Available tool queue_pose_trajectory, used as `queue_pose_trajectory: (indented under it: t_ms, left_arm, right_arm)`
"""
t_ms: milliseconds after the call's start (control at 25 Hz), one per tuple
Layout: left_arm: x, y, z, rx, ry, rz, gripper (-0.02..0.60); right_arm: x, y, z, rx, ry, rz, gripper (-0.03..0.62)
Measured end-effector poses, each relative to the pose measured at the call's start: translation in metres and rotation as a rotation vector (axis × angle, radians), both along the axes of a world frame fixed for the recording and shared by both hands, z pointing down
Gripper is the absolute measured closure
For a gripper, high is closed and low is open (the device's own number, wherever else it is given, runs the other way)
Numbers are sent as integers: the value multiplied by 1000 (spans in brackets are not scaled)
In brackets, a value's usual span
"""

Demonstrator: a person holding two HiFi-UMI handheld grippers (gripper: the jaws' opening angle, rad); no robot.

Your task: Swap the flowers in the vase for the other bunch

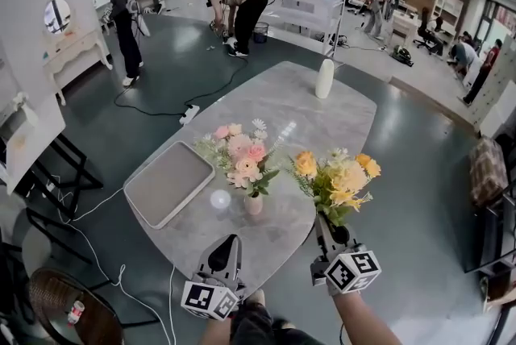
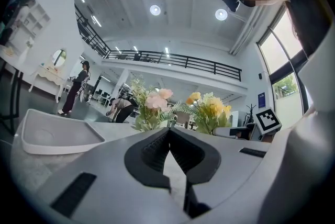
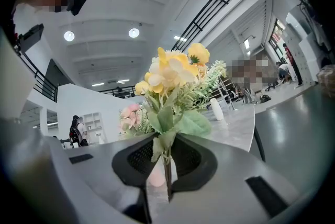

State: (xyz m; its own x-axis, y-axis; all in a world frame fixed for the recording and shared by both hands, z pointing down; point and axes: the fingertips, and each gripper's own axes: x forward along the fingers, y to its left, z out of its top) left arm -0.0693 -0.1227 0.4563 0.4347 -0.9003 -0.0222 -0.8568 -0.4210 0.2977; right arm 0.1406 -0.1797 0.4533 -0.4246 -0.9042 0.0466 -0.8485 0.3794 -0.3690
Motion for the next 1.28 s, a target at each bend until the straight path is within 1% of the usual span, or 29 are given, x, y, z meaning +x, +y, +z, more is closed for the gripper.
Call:
queue_pose_trajectory:
  t_ms: [440,640,800,1080,1280]
  left_arm:
    - [13,18,6,0,0,11,568]
    - [18,23,3,-2,21,6,568]
    - [23,28,6,3,11,16,568]
    - [25,42,0,9,16,1,568]
    - [26,50,-1,20,17,-9,568]
  right_arm:
    - [20,19,6,-4,0,22,528]
    - [24,28,7,-7,0,22,528]
    - [23,34,8,-4,2,5,528]
    - [18,48,-1,12,-2,-30,528]
    - [6,59,-9,35,-48,-85,528]
